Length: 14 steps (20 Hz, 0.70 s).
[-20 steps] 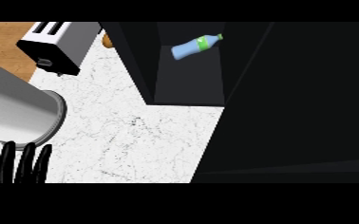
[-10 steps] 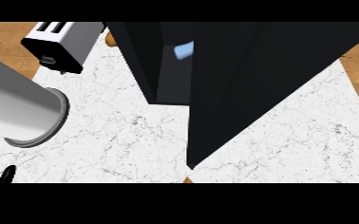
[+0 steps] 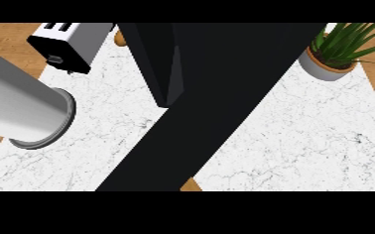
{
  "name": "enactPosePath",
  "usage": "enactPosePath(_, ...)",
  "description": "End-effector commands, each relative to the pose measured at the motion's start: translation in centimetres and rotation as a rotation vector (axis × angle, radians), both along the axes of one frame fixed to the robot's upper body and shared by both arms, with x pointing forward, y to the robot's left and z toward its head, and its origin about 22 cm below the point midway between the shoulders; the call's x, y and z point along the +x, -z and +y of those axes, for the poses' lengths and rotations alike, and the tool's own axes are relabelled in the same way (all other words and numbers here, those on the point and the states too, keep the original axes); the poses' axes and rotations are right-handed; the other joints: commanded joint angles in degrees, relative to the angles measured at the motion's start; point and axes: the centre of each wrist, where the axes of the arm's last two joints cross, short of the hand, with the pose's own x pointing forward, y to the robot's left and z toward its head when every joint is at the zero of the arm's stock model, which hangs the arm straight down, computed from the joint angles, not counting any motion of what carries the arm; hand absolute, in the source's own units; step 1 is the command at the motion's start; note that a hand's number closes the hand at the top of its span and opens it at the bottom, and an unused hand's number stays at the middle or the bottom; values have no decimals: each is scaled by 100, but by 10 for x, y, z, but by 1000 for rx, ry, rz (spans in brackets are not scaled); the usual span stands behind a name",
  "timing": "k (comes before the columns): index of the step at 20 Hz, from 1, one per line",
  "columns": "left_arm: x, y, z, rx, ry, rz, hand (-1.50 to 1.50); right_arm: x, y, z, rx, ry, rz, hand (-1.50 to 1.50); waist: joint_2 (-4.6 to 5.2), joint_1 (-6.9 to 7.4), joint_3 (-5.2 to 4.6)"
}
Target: Pick up the bottled water, place it into the cabinet and close the cabinet
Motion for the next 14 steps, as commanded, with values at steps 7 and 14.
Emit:
enactPosePath(7,-12,-5,21,-33,19,-27,-150,36,-9,26,204,96,122,150,66,104,0)
enactPosePath(14,-23,-12,28,-47,24,-10,-150,94,-22,12,297,146,158,150,49,174,11)
